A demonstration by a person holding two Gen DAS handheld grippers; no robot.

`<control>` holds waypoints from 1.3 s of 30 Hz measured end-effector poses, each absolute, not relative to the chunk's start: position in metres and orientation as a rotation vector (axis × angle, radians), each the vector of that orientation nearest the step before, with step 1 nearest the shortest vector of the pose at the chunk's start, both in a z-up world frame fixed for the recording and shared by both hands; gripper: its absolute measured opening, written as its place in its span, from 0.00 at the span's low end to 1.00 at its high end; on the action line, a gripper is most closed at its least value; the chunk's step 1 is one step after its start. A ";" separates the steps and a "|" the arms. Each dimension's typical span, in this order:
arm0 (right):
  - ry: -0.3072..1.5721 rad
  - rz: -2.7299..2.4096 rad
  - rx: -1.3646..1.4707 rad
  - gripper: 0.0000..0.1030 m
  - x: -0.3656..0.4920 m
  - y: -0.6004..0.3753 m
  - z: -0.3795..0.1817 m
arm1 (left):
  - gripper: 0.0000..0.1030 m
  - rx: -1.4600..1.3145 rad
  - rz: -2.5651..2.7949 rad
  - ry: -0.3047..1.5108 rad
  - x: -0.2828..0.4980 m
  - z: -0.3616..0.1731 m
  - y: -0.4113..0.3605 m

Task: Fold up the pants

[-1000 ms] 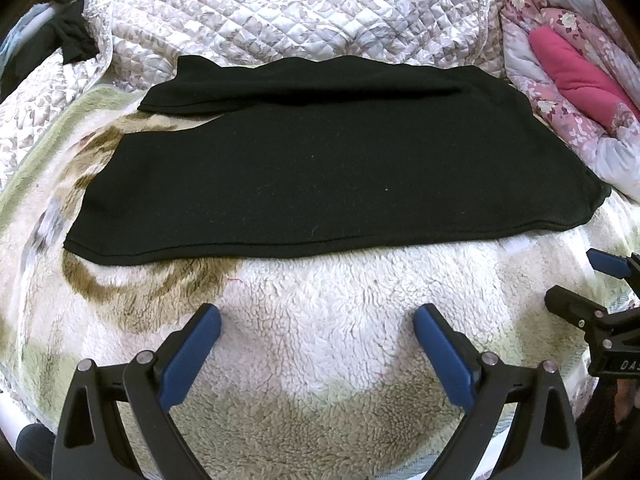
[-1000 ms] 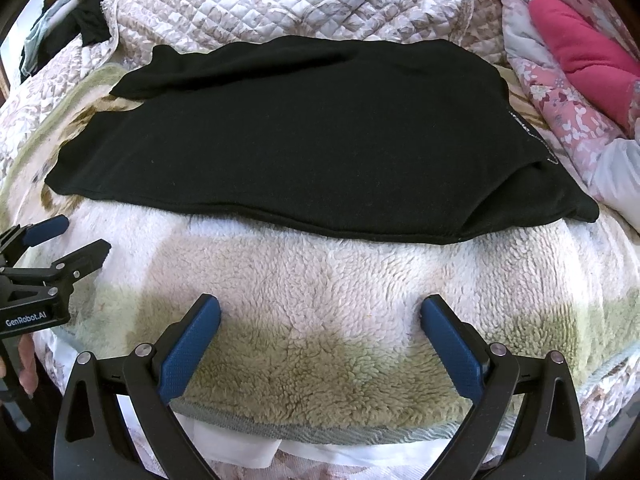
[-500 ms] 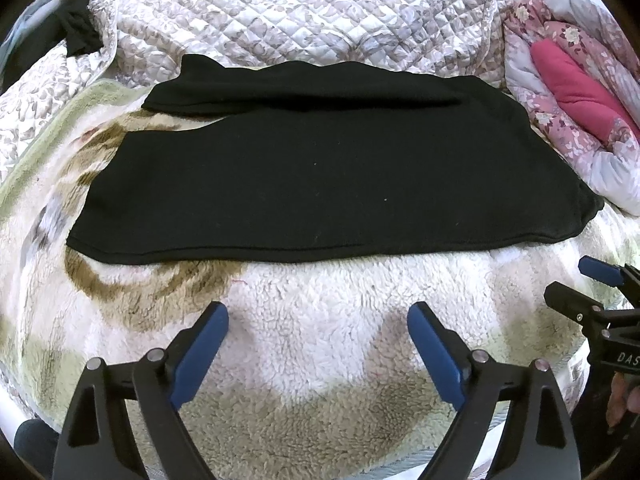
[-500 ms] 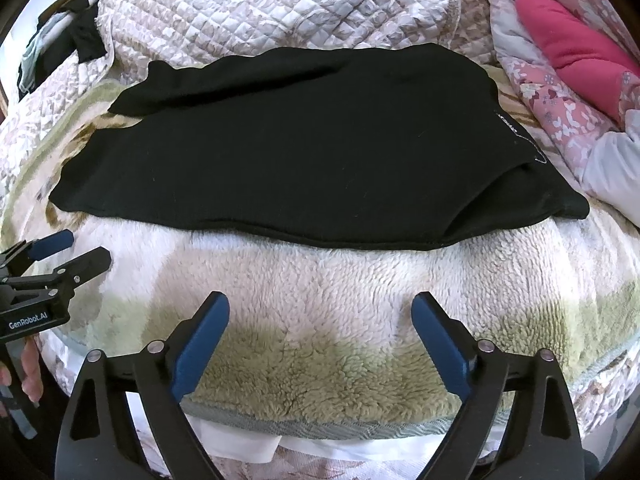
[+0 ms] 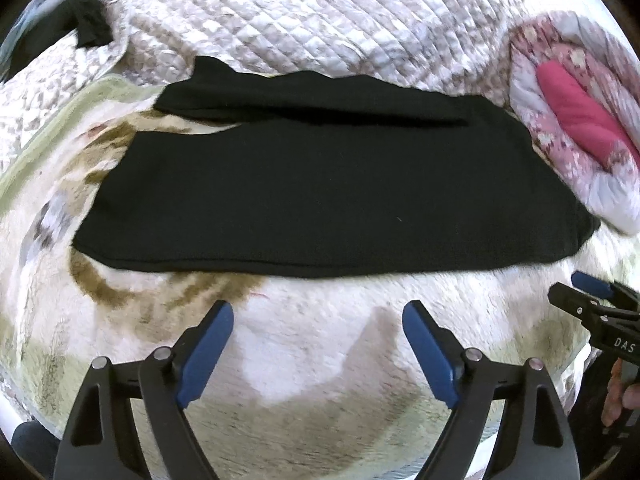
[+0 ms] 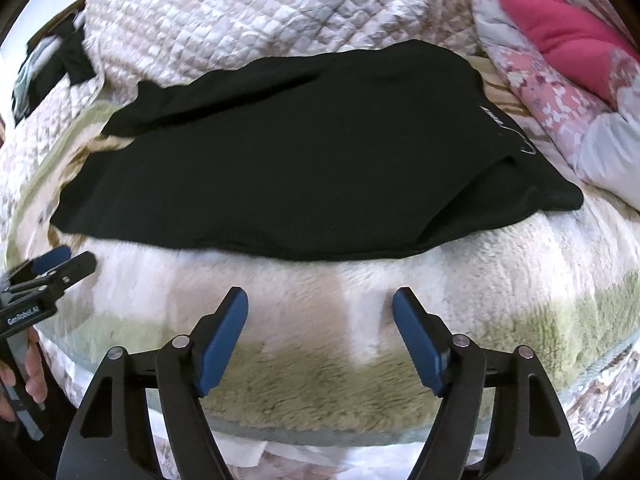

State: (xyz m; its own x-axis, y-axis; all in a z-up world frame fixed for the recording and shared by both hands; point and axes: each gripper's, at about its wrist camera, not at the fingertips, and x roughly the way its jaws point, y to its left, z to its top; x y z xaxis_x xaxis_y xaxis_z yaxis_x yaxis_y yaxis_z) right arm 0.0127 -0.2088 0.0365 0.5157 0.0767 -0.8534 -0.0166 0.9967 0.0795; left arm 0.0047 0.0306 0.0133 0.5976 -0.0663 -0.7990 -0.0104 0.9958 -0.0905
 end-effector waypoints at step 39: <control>0.808 -0.124 0.578 0.05 0.066 -0.342 0.063 | 0.03 -0.384 0.204 0.859 0.049 0.010 0.153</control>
State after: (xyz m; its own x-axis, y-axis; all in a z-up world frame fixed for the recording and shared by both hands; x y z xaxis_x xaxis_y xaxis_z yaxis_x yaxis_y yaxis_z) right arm 0.0658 -0.3417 0.0632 0.6929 0.1105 -0.7125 0.3189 0.8393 0.4403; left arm 0.0495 0.1528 0.0098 0.6394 0.0214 -0.7686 -0.3263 0.9126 -0.2461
